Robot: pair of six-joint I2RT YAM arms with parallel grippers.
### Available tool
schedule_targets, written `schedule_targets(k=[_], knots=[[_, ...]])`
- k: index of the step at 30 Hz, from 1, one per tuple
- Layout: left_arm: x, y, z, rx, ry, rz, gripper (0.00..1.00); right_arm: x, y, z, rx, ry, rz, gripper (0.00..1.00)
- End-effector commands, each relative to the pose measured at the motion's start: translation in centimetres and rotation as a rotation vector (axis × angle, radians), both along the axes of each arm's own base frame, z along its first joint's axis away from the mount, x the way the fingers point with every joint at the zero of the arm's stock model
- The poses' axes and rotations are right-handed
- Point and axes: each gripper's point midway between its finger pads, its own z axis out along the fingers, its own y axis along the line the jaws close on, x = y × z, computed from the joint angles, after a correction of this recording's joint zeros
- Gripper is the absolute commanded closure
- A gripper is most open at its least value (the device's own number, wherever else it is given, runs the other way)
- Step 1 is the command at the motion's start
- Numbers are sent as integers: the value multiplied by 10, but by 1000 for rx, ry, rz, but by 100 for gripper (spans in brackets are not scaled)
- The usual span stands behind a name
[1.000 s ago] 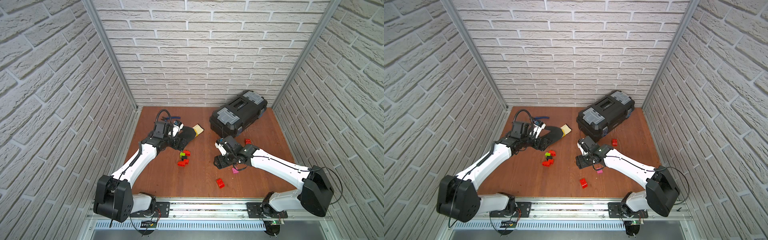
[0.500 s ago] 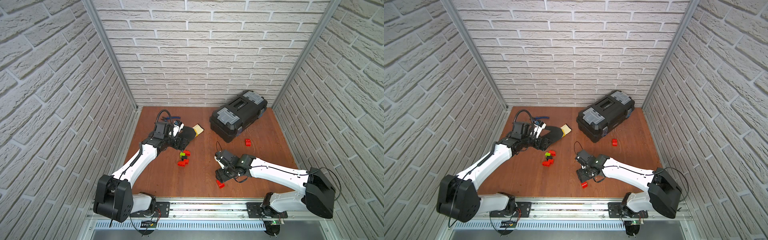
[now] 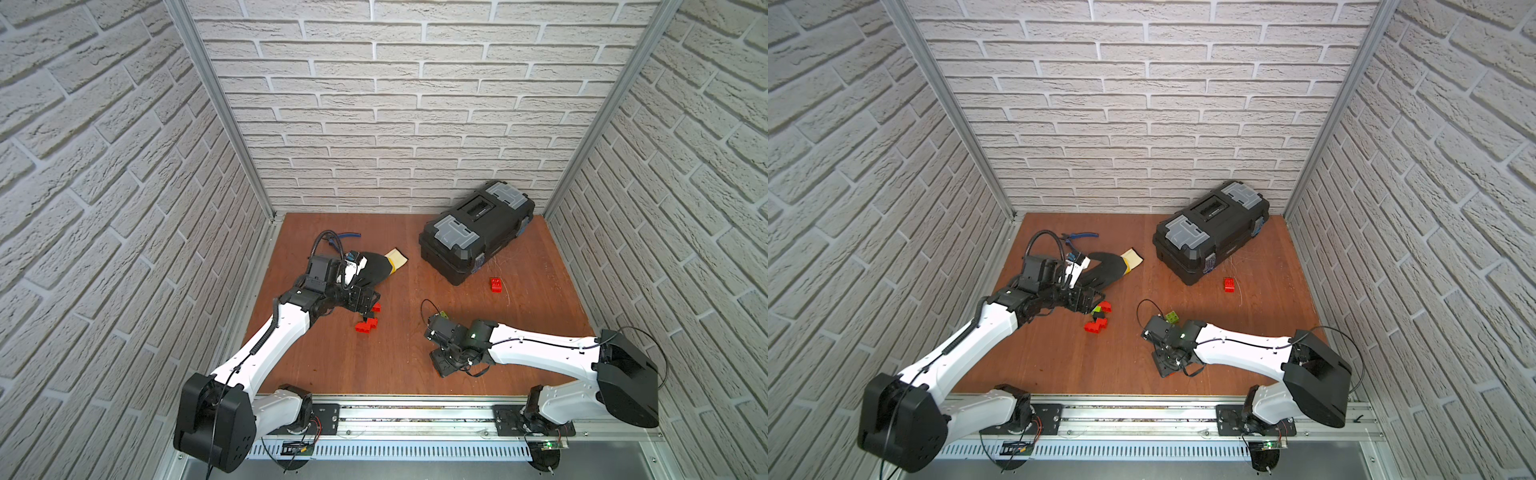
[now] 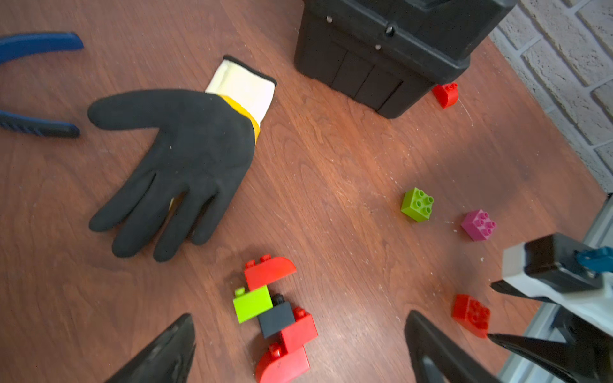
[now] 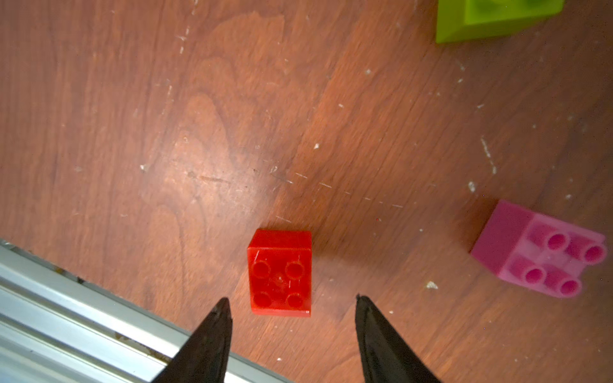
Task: Assemble the letter s with lego
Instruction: Pick up the lego brick from the center of the board.
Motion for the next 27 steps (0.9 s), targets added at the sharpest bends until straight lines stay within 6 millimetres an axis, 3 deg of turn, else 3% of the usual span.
schedule_targets(k=[1, 8, 19, 22, 27], knots=[[-8, -2, 2, -48, 22, 16, 2, 3, 7, 1, 4, -25, -11, 40], [-14, -4, -3, -71, 55, 12, 2, 4, 14, -7, -6, -25, -16, 45], [-21, -3, -5, -106, 87, 20, 2, 6, 10, -19, -65, -18, -36, 60], [-21, -2, -5, -103, 84, 22, 2, 10, 12, -16, -63, -30, -47, 69], [-21, 2, -5, -87, 76, 30, 2, 24, 20, -1, -35, -78, -126, 70]])
